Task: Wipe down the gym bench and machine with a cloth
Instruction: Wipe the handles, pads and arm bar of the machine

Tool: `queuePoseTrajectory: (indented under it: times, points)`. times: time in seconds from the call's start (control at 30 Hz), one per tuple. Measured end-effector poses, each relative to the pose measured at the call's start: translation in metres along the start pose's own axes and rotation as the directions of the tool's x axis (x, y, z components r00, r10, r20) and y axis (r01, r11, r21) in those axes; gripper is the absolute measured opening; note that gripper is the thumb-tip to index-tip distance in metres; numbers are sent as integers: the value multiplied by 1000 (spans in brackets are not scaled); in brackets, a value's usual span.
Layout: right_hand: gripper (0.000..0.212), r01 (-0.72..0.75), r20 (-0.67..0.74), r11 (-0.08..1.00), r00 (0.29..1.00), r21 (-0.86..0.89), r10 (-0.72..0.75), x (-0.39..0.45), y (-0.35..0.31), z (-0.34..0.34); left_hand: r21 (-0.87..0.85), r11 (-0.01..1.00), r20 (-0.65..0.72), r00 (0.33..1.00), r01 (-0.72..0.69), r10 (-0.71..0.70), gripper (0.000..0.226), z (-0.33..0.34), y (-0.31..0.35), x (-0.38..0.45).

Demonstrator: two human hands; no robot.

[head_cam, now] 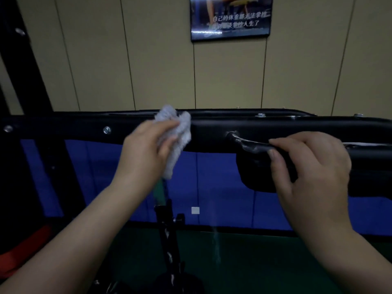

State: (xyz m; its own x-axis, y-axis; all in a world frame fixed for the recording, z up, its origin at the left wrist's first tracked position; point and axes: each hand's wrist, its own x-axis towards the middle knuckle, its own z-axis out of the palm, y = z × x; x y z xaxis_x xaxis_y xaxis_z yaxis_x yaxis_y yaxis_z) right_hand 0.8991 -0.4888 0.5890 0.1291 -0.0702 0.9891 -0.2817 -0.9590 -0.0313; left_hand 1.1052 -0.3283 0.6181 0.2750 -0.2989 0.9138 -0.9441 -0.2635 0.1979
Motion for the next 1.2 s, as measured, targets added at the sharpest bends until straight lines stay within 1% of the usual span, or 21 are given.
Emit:
queuePoseTrajectory:
  times: [0.03, 0.1, 0.17, 0.2, 0.27, 0.33, 0.4, 0.43, 0.47, 0.53, 0.6, 0.63, 0.67, 0.73, 0.8, 0.83, 0.9, 0.97, 1.03, 1.1, 1.2]
  points:
    - [20, 0, -1, 1000, 1000, -1, 0, 0, 0, 0, 4, 1000, -17, 1000, 25, -25, 32, -3, -3, 7]
    - [20, -2, -6, 1000, 1000, -11, 2, -1, 1, 1, -27, 998, 27, 998, 58, -57, 34, 6, -19, 16]
    - [20, -5, -14, 999, 1000, -31, 5, -2, 1, 3, 11, 997, 71, 994, 81, -81, 39, 24, -33, 16]
    - [20, -6, -17, 999, 1000, -38, 5, -2, 1, 3, 36, 995, 75, 993, 88, -90, 43, 34, -37, 12]
    - [19, -9, -23, 999, 1000, -46, 8, -2, 1, 4, 4, 994, 80, 991, 107, -107, 46, 50, -39, 4]
    - [20, -14, -27, 998, 1000, -55, 12, -2, 0, 5, -1, 1000, 71, 997, -26, 26, 64, 61, -36, -4]
    - [20, -18, -27, 998, 999, -67, 16, -1, 0, 5, 42, 981, 102, 977, -191, 186, 71, 70, -32, -6]
    - [21, -20, -28, 997, 999, -75, 18, -1, 0, 6, 46, 959, 151, 951, -280, 271, 70, 72, -28, -11]
    - [21, -21, -28, 996, 999, -82, 19, -1, -1, 6, 26, 920, 206, 902, -391, 378, 67, 76, -25, -18]
    - [21, -23, -29, 996, 999, -86, 20, -2, -2, 5, -38, 836, 322, 785, -547, 529, 50, 82, -22, -37]
    - [20, -24, -33, 996, 999, -85, 22, -2, -3, 4, -9, 778, 325, 734, -628, 596, 47, 79, -25, -47]
    - [20, -25, -34, 996, 999, -85, 22, -2, -4, 4, -26, 802, 283, 765, -597, 578, 46, 75, -23, -47]
    - [20, -23, -33, 996, 999, -85, 21, -2, -3, 4, -115, 864, 209, 838, -490, 504, 38, 69, -18, -42]
    - [20, -16, -31, 996, 999, -87, 14, -1, -3, 4, -327, 921, 82, 965, -212, 251, 18, 52, -4, -21]
    - [21, -8, -22, 996, 1000, -86, 6, -1, -2, 3, -353, 935, -15, 999, -38, 35, 18, 35, 5, 8]
    - [22, -6, -19, 997, 1000, -82, 5, -1, -2, 3, -303, 953, -56, 998, -4, -14, 23, 32, 1, 19]
    - [22, -6, -20, 997, 1000, -72, 5, -1, -1, 4, -128, 991, -54, 998, 29, -36, 30, 34, -17, 38]
    - [22, -9, -22, 998, 1000, -65, 8, -1, 0, 4, 55, 997, 32, 998, 48, -49, 38, 48, -38, 47]
    - [23, -12, -24, 998, 1000, -58, 11, -1, 0, 5, 94, 995, 66, 997, 35, -42, 47, 58, -37, 51]
    - [23, -13, -24, 999, 1000, -51, 12, -1, 1, 5, 107, 994, 93, 996, -22, 12, 52, 61, -16, 54]
    - [24, -8, -26, 999, 1000, -40, 7, -1, 2, 6, 196, 973, 225, 972, -120, 74, 51, 63, 13, 63]
